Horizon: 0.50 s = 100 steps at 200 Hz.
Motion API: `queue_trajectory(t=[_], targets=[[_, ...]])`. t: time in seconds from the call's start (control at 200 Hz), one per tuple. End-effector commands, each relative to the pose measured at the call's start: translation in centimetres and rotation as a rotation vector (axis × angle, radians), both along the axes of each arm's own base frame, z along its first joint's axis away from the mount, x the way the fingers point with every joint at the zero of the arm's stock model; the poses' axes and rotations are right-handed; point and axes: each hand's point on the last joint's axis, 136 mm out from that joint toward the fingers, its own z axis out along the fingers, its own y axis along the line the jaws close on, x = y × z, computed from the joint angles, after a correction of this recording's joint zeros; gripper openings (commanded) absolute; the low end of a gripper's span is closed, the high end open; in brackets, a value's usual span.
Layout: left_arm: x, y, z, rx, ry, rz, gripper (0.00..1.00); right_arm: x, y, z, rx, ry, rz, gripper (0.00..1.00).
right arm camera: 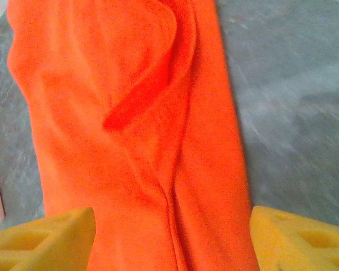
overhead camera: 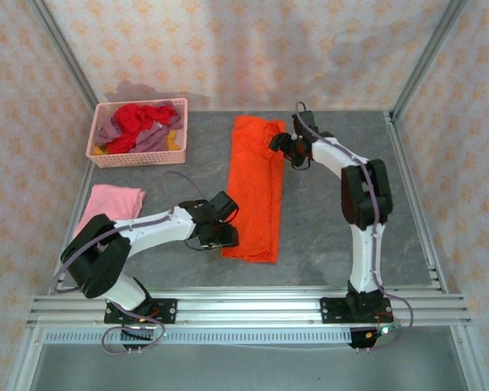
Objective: Fold and stack the t-shirts
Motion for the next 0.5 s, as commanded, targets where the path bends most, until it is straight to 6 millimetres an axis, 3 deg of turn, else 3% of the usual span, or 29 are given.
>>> queue_trajectory(t=[0.0,0.125,0.225,0.35,0.495], targets=[[0.1,1.9,1.2,0.046,-0.044,0.017,0.54,-2.9,-2.8,3.8,-0.039,-0.107,-0.086,0.84],[0.6,3.1,1.8,0.020,-0.080,0.059,0.69,-8.0,-4.9,3.6,-0.047,-0.091,-0.146,0.93],[0.9,3.3,1.8,-0.067,-0.087,0.101,0.80,-12.3,-5.3,3.1,-0.001,-0.079,-0.157,0.95],[0.9,2.8,2.0,-0.161,-0.096,0.112,0.79,-17.5,-4.1,2.0,0.057,-0.024,-0.139,0.93],[0.3,1.9,1.5,-0.231,-0.078,0.087,0.75,-23.7,-0.9,0.0,0.134,0.086,-0.056,0.90]])
